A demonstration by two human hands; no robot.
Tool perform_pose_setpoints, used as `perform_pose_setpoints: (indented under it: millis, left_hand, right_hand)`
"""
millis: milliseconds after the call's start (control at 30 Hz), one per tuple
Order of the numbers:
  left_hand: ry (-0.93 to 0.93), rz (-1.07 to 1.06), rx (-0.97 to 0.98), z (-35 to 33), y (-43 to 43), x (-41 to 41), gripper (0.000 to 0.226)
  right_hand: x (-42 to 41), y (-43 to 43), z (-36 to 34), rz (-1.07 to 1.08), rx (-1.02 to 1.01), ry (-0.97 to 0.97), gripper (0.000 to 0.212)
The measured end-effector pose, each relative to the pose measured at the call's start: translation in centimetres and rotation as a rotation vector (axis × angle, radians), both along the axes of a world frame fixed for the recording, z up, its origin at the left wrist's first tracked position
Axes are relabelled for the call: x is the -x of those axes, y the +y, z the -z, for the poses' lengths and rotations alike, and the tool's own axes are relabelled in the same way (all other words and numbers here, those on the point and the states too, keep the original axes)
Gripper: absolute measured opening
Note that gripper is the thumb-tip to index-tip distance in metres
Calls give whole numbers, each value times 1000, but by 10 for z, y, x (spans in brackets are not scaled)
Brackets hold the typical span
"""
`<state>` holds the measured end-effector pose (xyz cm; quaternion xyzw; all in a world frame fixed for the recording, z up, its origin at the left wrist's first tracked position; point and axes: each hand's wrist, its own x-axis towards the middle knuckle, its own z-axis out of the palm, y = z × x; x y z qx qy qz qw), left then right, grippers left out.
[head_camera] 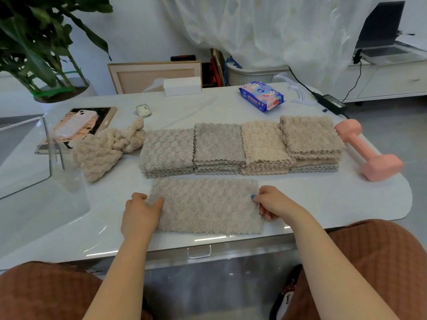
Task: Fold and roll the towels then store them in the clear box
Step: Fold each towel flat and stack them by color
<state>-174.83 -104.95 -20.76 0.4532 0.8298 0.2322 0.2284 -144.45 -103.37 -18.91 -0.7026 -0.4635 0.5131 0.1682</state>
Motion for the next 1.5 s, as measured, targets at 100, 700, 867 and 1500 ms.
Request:
perform_pose_setpoints:
  millis: [100, 700, 867, 1500]
  left_hand:
    - [-10, 0, 144, -1, 3, 4, 65]
    - [-425, 77, 184, -5, 6, -1, 61]
    - [7, 52, -119, -6, 5, -3, 34]
    - [288, 982, -44, 8, -22, -141, 46]
  right_hand:
    - [-2, 0, 6, 41, -92, -104, 12]
    - [-5, 3, 23, -8, -294, -433, 24]
    - [-7, 4, 19, 36, -265, -233, 38]
    - [-9, 5, 15, 50, -322, -86, 18]
